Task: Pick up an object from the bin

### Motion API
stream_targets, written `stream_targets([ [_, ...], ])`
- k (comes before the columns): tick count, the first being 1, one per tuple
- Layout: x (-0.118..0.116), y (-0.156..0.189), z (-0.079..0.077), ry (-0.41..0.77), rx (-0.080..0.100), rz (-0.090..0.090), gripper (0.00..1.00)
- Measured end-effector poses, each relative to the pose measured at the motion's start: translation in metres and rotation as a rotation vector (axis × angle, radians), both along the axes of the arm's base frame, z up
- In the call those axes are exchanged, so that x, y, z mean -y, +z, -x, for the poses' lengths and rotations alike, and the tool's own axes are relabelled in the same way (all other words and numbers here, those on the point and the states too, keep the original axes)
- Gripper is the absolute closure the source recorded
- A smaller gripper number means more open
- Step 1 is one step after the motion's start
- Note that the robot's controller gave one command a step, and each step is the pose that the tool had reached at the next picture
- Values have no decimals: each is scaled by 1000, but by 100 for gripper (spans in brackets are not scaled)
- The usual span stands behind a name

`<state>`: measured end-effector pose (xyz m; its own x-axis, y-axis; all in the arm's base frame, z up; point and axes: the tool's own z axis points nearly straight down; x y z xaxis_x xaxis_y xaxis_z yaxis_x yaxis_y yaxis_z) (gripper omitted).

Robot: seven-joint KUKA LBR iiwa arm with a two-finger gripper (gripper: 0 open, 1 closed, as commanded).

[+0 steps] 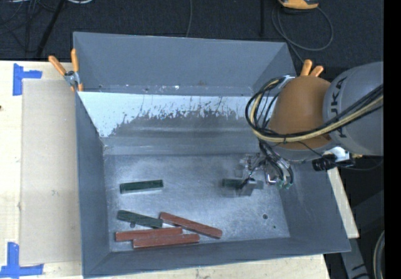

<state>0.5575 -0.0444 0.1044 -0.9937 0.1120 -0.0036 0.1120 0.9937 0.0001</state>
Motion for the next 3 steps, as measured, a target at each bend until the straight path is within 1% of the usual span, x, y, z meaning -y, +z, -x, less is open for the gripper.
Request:
stream_targets([
  [1, 0, 13, -1, 1, -1, 0, 100],
  [3, 1, 97, -3, 4, 2, 0, 100],
])
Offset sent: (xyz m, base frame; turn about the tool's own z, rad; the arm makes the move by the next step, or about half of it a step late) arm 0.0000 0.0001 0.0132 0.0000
